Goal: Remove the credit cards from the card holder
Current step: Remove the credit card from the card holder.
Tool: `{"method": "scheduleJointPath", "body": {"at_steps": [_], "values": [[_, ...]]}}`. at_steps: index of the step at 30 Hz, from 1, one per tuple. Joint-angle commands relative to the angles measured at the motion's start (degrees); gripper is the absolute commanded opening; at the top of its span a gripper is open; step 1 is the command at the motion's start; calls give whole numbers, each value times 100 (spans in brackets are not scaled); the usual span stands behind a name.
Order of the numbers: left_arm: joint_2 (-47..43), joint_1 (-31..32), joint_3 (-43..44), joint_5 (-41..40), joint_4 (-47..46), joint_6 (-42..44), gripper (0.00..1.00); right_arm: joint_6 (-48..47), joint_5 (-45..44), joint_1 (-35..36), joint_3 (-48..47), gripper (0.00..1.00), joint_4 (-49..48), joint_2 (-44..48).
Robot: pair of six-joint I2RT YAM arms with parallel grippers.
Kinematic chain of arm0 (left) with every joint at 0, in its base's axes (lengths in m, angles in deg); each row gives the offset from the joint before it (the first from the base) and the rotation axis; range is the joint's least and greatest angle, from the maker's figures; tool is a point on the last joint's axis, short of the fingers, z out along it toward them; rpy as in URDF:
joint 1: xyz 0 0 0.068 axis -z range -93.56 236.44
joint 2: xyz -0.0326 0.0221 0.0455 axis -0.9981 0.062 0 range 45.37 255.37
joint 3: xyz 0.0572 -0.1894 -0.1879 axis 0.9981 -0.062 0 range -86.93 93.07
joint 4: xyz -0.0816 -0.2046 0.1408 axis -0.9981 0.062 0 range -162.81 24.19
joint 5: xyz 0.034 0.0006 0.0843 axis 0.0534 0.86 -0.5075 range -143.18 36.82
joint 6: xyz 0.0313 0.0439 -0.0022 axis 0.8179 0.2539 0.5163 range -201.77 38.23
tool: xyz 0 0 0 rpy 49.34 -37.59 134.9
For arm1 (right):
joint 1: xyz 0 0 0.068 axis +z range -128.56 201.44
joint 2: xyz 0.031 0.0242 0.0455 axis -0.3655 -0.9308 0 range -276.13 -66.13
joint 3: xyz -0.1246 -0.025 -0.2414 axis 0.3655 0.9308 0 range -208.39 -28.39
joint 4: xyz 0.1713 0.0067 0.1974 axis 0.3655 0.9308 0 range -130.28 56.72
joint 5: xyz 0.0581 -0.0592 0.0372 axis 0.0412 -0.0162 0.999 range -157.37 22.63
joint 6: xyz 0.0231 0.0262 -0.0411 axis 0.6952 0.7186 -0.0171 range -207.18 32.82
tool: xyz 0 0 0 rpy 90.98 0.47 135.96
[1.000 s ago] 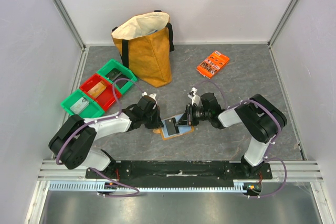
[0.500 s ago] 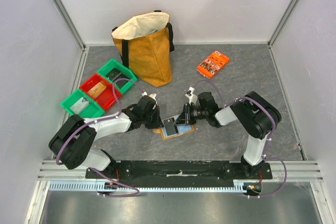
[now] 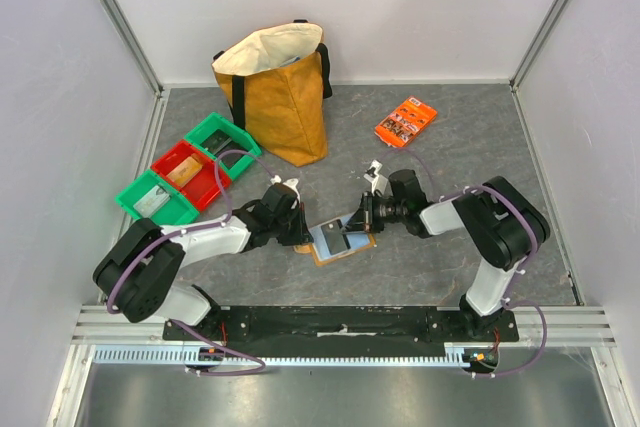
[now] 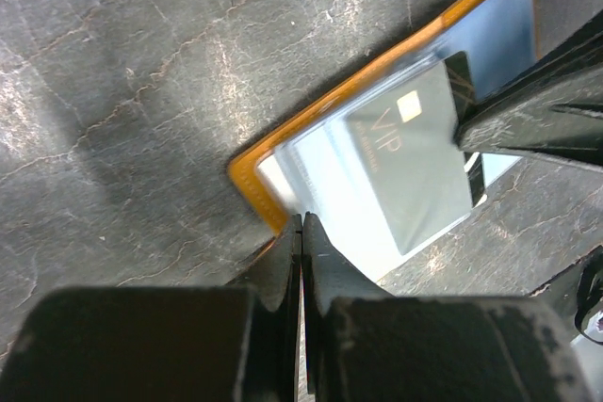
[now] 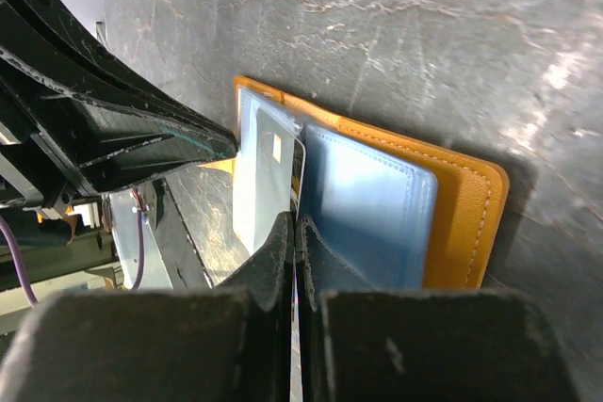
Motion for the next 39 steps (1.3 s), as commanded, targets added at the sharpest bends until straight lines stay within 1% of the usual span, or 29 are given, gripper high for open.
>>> {"method": "scheduleJointPath", "body": {"at_steps": [1,5,8,10,12,16,21,28,36,37,39], "values": [[78,20,-253,-239,460,37,2,-411,-80,-273,136,0,341,283],[-212,11,-306,-55,206,37,3,-455,-27,-283,119,0,403,248],[-502,11,-262,226,-75,72,18,-420,43,-283,128,0,342,213],[-599,11,-219,550,-295,81,24,-350,96,-283,137,0,245,186],[-556,11,-96,814,-638,37,25,-333,122,-274,145,0,201,178],[-240,73,220,1087,-849,19,25,-297,131,-256,163,0,131,178],[270,134,555,1141,-937,72,20,-280,157,-274,172,0,113,169],[762,143,625,956,-903,134,2,-288,149,-265,181,0,113,169],[851,143,520,412,-349,99,2,-473,70,-282,154,0,385,195],[860,143,511,368,-166,90,2,-482,70,-274,146,0,411,195],[851,143,494,332,-112,116,2,-499,52,-300,154,0,438,221]]}}
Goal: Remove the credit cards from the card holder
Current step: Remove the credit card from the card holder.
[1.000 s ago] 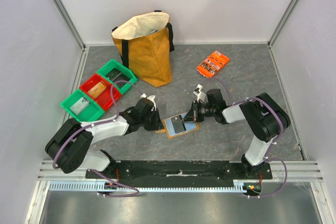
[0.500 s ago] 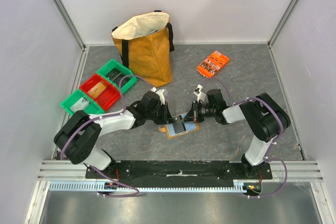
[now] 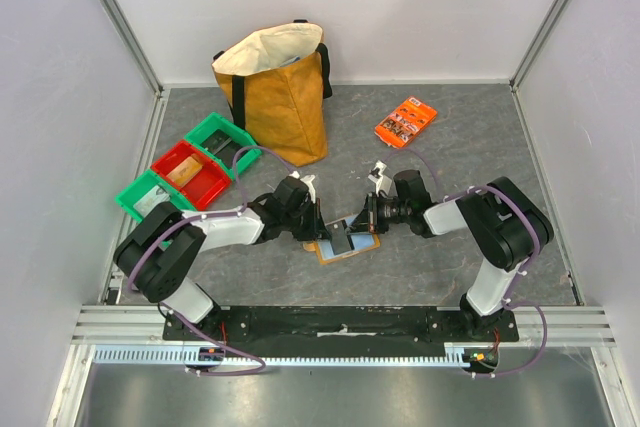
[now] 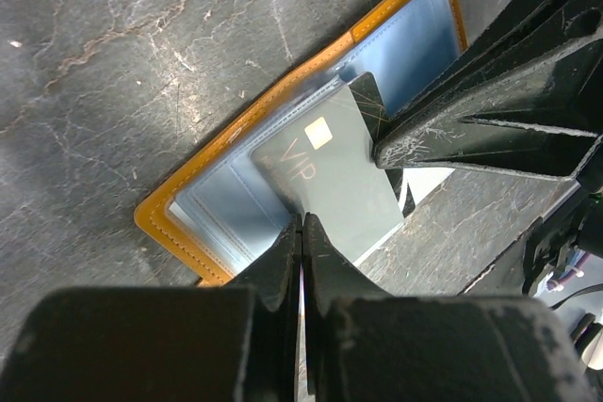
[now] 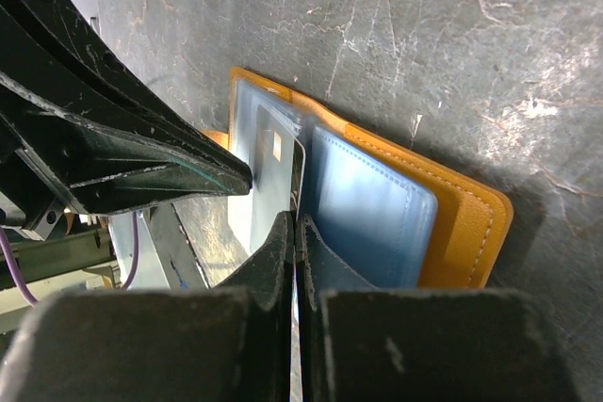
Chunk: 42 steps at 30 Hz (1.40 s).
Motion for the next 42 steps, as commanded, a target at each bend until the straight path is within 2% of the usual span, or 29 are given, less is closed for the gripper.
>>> {"method": "scheduleJointPath", "body": {"at_steps": [1,11,16,18,20,25,29,38,42], "values": [[25,21,-24,-510,529,114,2,-252,-138,-92,45,0,248,121],[-46,21,-156,-615,582,158,2,-437,-121,-339,71,3,547,332],[-195,29,-148,-422,433,149,2,-419,-68,-330,45,7,547,314],[-362,21,-130,-282,327,106,5,-419,-33,-330,36,11,547,271],[-476,21,-86,-115,47,18,13,-411,-41,-330,45,14,538,244],[-380,29,282,97,-69,-9,15,-332,-24,-339,89,19,441,279],[-169,21,494,132,-69,26,14,-332,-33,-330,98,19,459,393],[314,21,617,62,89,105,2,-147,143,-356,177,16,143,297],[385,21,477,44,116,53,2,-68,204,-356,194,21,2,218]]}}
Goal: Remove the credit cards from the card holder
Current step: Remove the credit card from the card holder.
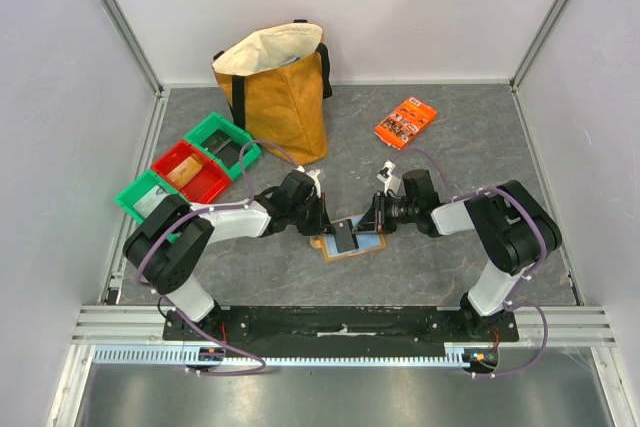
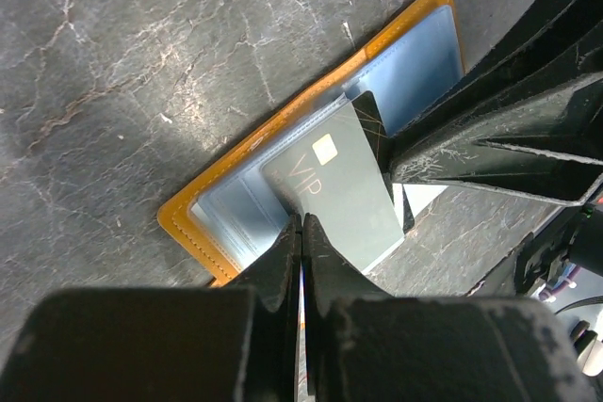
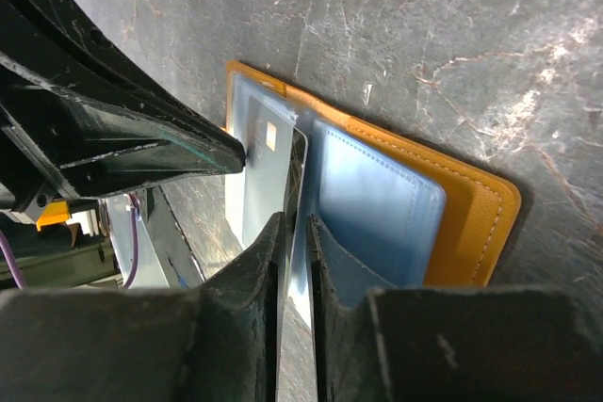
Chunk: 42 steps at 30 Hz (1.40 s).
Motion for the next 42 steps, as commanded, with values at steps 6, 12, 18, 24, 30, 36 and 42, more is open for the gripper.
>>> {"method": "scheduleJointPath", "body": {"at_steps": [6,12,18,24,30,36,42], "values": [[50,18,-165,-68,22,-2,2,291,275,-28,61,24,-631,-143],[33,10,-226,-112,22,-20,2,344,345,-20,52,18,-763,-275],[42,18,-253,-121,22,-29,2,450,442,-20,87,14,-1000,-442],[15,10,-323,-173,31,-29,2,372,346,-46,96,0,-914,-381],[-55,18,-455,-235,31,-38,2,-51,47,-318,79,0,-140,40],[-169,10,-543,-279,-4,-29,2,-455,-357,-433,17,0,721,629],[-599,10,-508,-358,-13,147,2,-692,-867,-441,-62,0,1389,1437]]}}
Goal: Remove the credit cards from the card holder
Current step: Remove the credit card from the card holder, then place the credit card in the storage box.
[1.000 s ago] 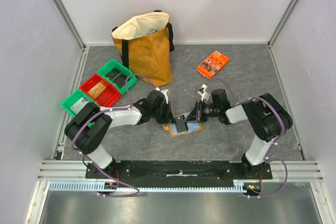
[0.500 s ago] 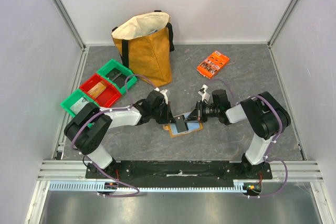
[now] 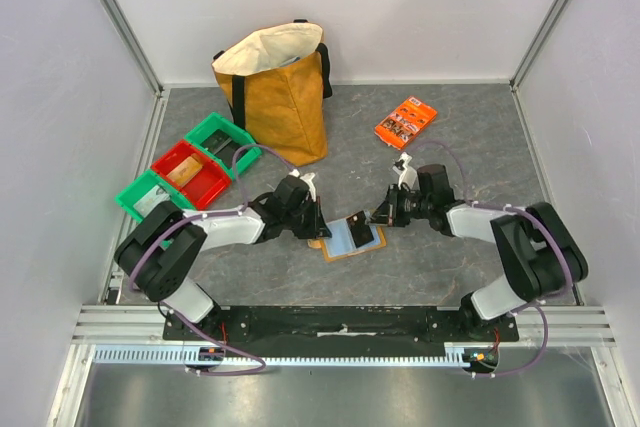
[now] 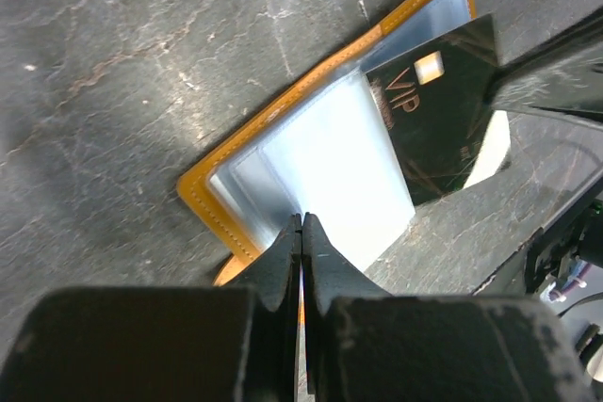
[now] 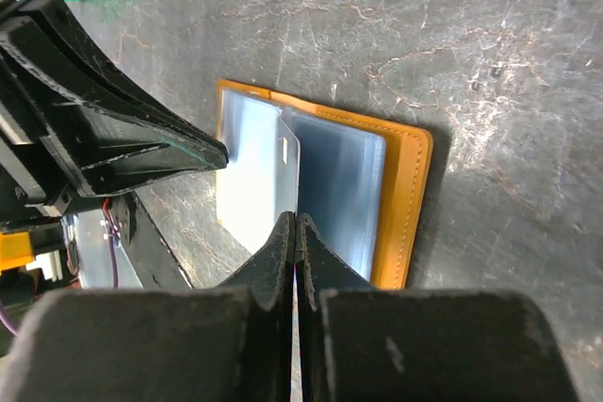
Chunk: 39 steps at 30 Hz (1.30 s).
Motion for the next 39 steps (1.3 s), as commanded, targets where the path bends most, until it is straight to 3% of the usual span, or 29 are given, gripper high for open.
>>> {"method": "scheduleJointPath", "body": {"at_steps": [1,5,9,11,18,23,29,35,39], "values": [[-420,18,-60,-268,289,238,5,-402,-531,-48,-145,0,660,671],[-956,10,63,-294,236,651,31,-621,-610,-39,-303,0,1169,1207],[-1396,1,317,-251,148,1362,71,-771,-593,-31,-444,0,1504,1638],[-1510,1,485,-59,52,2011,79,-824,-514,-31,-514,0,1583,1875],[-1616,-43,1240,1969,270,3761,82,-1035,179,-39,-716,0,1882,2727],[-1590,-43,1978,3140,1700,5343,76,-1167,751,-13,-804,0,1926,3334],[-1335,-52,2621,4116,2652,6232,70,-1281,1226,145,-883,0,1847,3634],[-1072,-52,2999,4416,2890,6435,70,-1430,1332,479,-936,0,1812,3695],[-922,-43,3174,4048,3136,6558,70,-1475,1323,611,-962,0,1812,3678]]}}
